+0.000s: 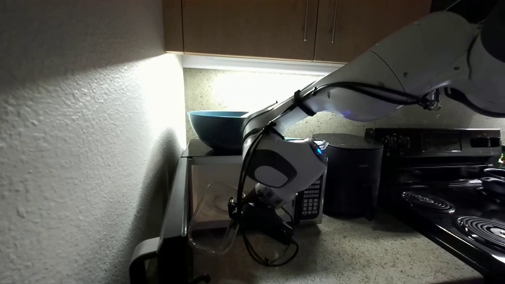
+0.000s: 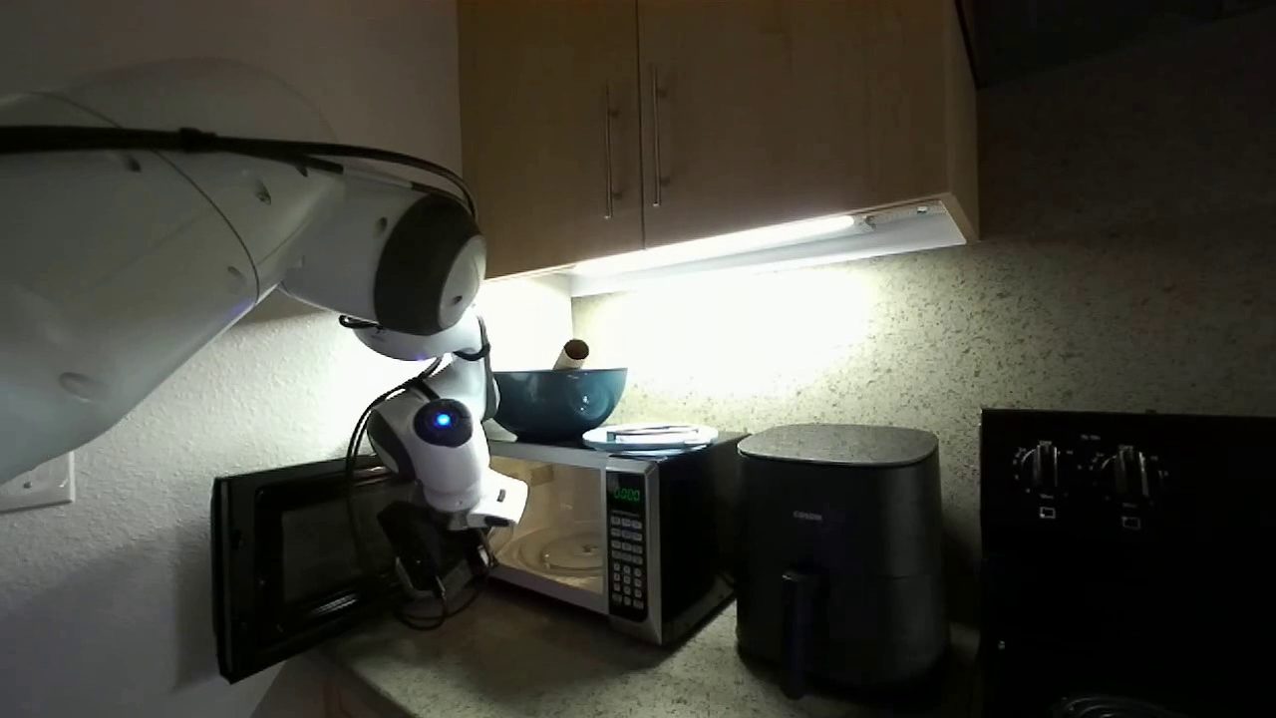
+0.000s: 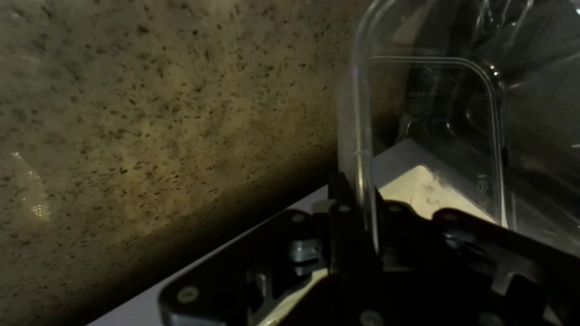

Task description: Put the clear lunch box inside the microwave

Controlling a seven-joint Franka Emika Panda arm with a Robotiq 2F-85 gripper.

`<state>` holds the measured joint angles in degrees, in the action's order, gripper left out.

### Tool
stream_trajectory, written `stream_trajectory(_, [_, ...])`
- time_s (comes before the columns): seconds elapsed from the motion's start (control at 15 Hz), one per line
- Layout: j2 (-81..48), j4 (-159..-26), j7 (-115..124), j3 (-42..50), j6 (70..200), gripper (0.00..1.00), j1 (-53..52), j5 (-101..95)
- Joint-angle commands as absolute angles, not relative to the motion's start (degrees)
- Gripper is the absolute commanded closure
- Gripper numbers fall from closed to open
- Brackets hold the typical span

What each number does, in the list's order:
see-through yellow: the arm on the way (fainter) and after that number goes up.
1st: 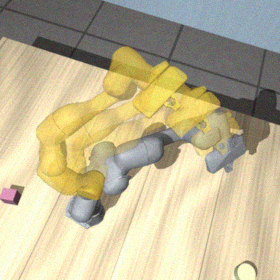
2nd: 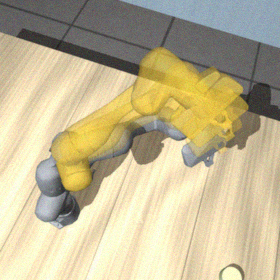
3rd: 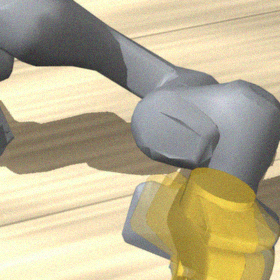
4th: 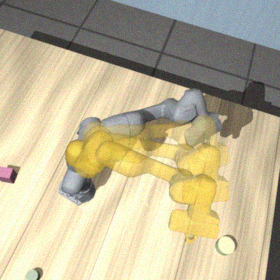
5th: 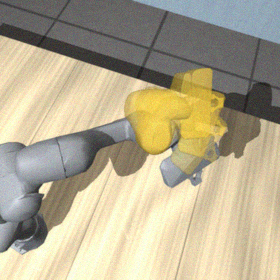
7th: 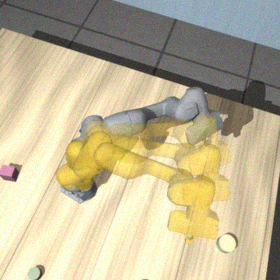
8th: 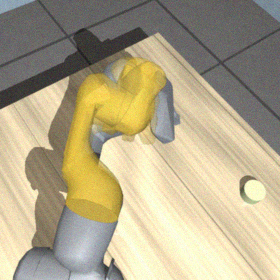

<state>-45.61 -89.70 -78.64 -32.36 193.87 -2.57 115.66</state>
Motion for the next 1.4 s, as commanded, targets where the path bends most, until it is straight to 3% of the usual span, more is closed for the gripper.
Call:
stream_trajectory(0.0, [-47.25,-86.74,-78.85,-36.35,194.92,0.98,-1.05,115.30])
stream_trajectory(0.4, [-50.07,-82.79,-79.23,-45.36,200.35,0.98,4.30,117.94])
stream_trajectory(0.73, [-48.85,-86.48,-79.20,-43.17,198.26,0.98,5.42,126.64])
stream_trajectory(1.33, [-43.16,-87.60,-78.03,-23.93,198.25,0.98,-4.24,130.00])
